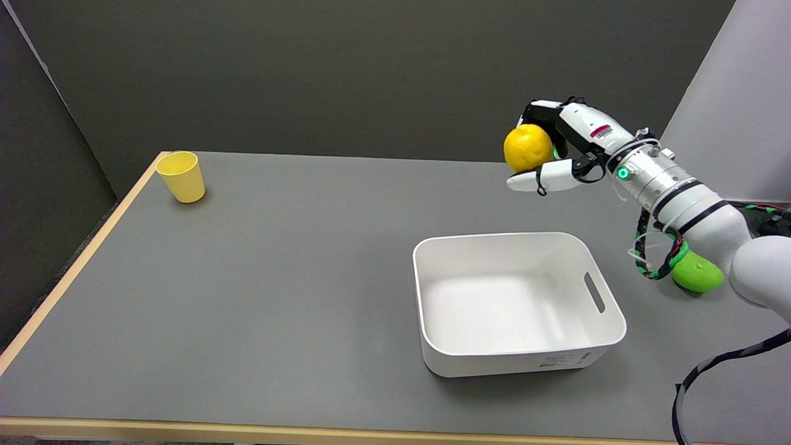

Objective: Place the lemon into the white box.

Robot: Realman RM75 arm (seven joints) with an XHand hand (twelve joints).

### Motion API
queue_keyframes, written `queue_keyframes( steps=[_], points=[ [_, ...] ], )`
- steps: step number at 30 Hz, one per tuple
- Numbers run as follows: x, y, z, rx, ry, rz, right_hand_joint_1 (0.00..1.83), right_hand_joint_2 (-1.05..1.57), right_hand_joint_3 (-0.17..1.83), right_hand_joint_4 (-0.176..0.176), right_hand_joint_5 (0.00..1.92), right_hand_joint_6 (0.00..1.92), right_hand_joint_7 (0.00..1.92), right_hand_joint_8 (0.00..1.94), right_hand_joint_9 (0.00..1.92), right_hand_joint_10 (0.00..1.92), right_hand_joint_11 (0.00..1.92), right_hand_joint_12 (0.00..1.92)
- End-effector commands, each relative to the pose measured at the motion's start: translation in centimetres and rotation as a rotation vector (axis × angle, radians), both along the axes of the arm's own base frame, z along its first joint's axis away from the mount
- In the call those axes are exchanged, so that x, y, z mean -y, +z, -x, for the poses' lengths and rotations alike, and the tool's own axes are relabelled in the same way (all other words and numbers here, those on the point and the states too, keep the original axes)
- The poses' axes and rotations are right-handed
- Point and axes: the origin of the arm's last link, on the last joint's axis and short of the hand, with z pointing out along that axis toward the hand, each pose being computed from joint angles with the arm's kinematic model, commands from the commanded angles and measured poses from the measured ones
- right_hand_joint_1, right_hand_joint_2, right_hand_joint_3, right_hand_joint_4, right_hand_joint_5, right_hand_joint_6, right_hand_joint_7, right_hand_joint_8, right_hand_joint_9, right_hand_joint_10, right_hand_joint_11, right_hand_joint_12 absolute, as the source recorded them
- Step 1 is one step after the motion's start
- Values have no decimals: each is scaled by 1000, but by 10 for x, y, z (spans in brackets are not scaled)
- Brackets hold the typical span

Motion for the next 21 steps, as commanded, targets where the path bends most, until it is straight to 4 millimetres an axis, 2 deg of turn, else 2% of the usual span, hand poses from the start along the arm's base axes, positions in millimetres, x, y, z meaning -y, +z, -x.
queue_keyframes(
  steps=[1, 4, 12, 15, 21],
  points=[
    [10, -4, -3, -10, 39, 18, 1346, 1026, 480, -176, 577, 1460, 777, 1628, 746, 1545, 821, 1921],
    [11, -1, -1, -9, 33, 25, 1344, 961, 640, -176, 564, 1529, 780, 1682, 748, 1603, 841, 1921],
    [-2, -4, -3, -3, 53, 40, 1344, 959, 643, -176, 566, 1527, 781, 1682, 750, 1601, 843, 1921],
    [-9, 1, 5, 11, 35, 63, 1344, 1041, 448, -176, 578, 1446, 776, 1627, 746, 1532, 820, 1921],
    [-16, 6, 13, 40, 15, 79, 1339, 1067, 408, -176, 565, 1457, 771, 1635, 726, 1539, 808, 1921]
  ],
)
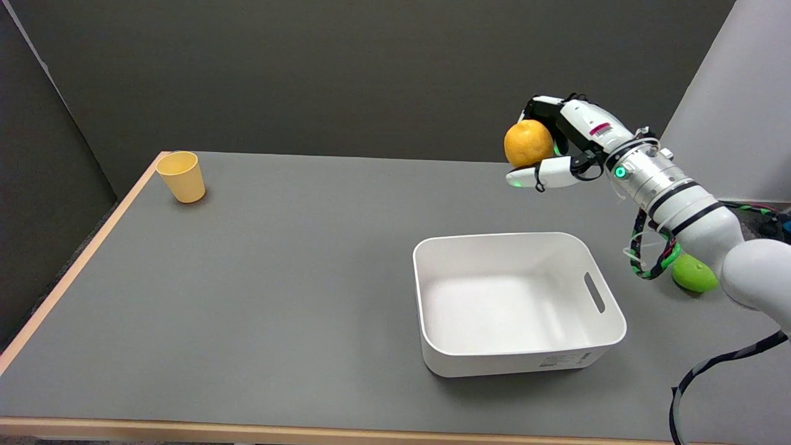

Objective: Place the lemon into the white box.

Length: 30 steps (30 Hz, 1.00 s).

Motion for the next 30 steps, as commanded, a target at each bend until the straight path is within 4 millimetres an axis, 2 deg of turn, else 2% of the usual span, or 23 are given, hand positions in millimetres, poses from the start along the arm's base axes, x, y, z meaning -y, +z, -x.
queue_keyframes(
  steps=[1, 8, 14, 17, 19, 20, 21, 25, 30],
  points=[
    [-18, 8, 12, 48, -13, 53, 1339, 1067, 411, -176, 564, 1460, 767, 1639, 726, 1541, 803, 1921],
    [-32, 28, 18, 119, -58, 75, 1336, 1071, 417, -176, 553, 1484, 752, 1656, 721, 1556, 774, 1921],
    [-50, 29, 35, 231, -160, 7, 1339, 1054, 439, -176, 566, 1478, 761, 1645, 733, 1540, 774, 1921],
    [-59, 26, 45, 283, -206, -28, 1340, 974, 631, -176, 554, 1551, 763, 1711, 735, 1601, 790, 1921],
    [-65, 21, 53, 316, -242, -63, 1337, 984, 621, -176, 544, 1557, 751, 1726, 728, 1610, 771, 1921],
    [-68, 18, 56, 338, -258, -83, 1335, 1023, 544, -176, 538, 1540, 736, 1721, 723, 1598, 752, 1921],
    [-69, 15, 58, 357, -267, -98, 1330, 1100, 384, -176, 532, 1498, 713, 1703, 716, 1569, 720, 1921],
    [-73, -5, 68, 454, -319, -214, 1325, 1140, 327, -176, 509, 1501, 684, 1731, 700, 1590, 680, 1921],
    [-77, -23, 62, 476, -293, -328, 1313, 1208, 232, -176, 469, 1519, 634, 1786, 681, 1627, 585, 1921]
  ],
)
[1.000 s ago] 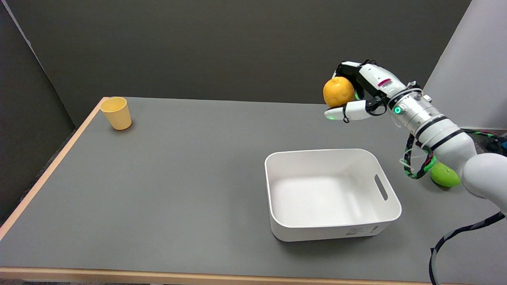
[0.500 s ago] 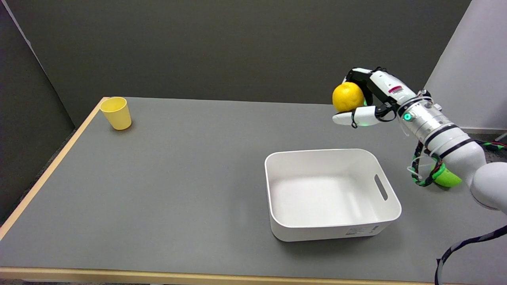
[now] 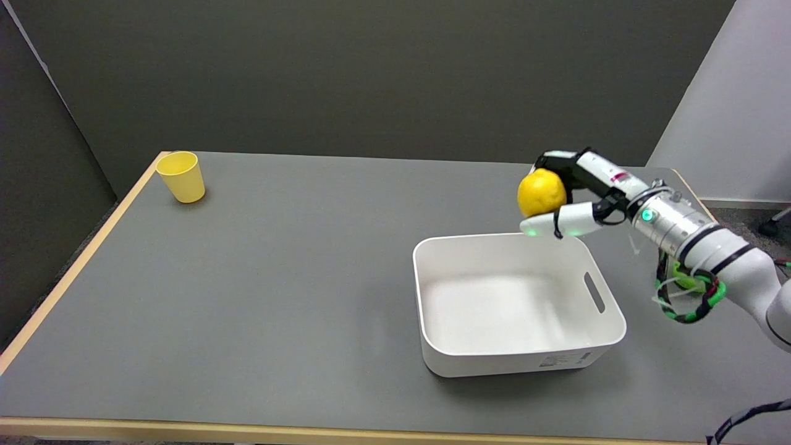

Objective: Place the lemon into the white box.

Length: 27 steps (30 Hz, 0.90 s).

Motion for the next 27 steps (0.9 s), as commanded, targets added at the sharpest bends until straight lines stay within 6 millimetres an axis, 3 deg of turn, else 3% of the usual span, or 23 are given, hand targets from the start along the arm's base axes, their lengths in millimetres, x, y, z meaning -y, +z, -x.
queue_keyframes(
  steps=[1, 14, 21, 23, 25, 27],
  points=[
    [-34, -41, 19, 264, -75, -285, 1311, 1228, 202, -176, 456, 1524, 626, 1796, 673, 1640, 574, 1921],
    [-34, -56, 29, 293, -114, -355, 1307, 1249, 178, -176, 438, 1532, 610, 1811, 663, 1666, 601, 1921],
    [-36, -53, 40, 299, -151, -353, 1306, 1239, 193, -176, 445, 1528, 616, 1805, 666, 1660, 625, 1921],
    [-36, -50, 40, 296, -154, -361, 1138, 1320, 136, -176, 418, 1579, 640, 1840, 674, 1643, 502, 1921],
    [-36, -48, 40, 292, -155, -372, 1180, 1119, 562, -175, 318, 1046, 478, 1773, 614, 1552, 151, 1891],
    [-35, -46, 40, 296, -156, -377, 830, 752, 841, -168, 130, 473, 238, 807, 247, 987, 180, 1576]
  ],
)
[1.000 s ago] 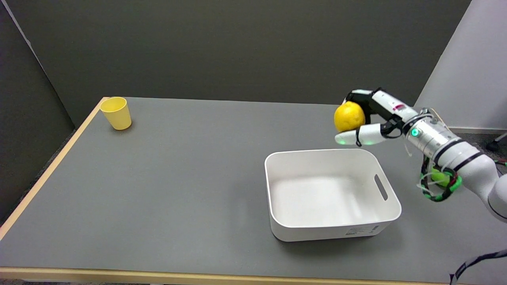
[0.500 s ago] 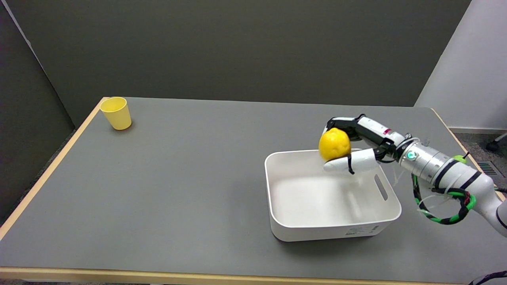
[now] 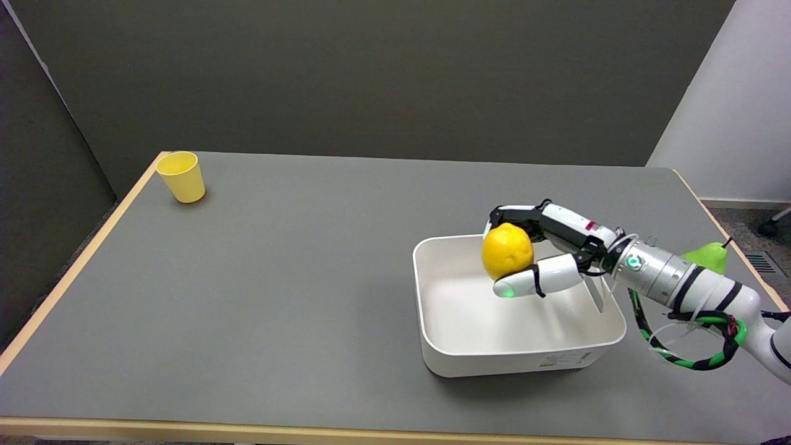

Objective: Place the lemon into the white box.

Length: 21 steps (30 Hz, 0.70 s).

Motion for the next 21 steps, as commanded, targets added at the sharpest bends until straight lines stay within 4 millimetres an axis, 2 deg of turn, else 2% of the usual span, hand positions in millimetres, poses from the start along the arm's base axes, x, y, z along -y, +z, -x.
queue_keyframes(
  steps=[1, 2, 4, 5, 7, 9, 13, 17, 21],
  points=[
    [-5, 0, 9, 40, -32, -81, 712, 662, 886, -160, 57, 322, 129, 512, 106, 777, 128, 1417],
    [-4, 1, 9, 41, -32, -77, 650, 647, 864, -150, 9, 281, 45, 383, 16, 649, 43, 1282],
    [-3, 4, 10, 39, -33, -65, 612, 601, 837, -139, -1, 78, 4, 59, -1, 103, 4, 1027],
    [-2, 6, 10, 39, -34, -59, 613, 602, 794, -139, -1, 30, -1, -1, -1, -1, -1, 956],
    [1, 8, 11, 40, -34, -58, 633, 630, 675, -144, -1, 3, -1, -1, -1, -1, -1, 860],
    [3, 9, 12, 43, -34, -58, 630, 609, 617, -142, -1, -1, -1, -1, -1, -1, -1, 352],
    [6, 11, 13, 48, -34, -56, 606, 581, 646, -136, -1, -1, -1, -1, -1, -1, -1, 60],
    [7, 14, 9, 90, -18, -49, 574, 598, 622, -126, -1, -1, -1, -1, -1, -1, -1, 4],
    [10, 23, -12, 164, 75, -44, 544, 599, 620, -137, -1, -1, -1, -1, -1, -1, -1, -1]
  ],
)
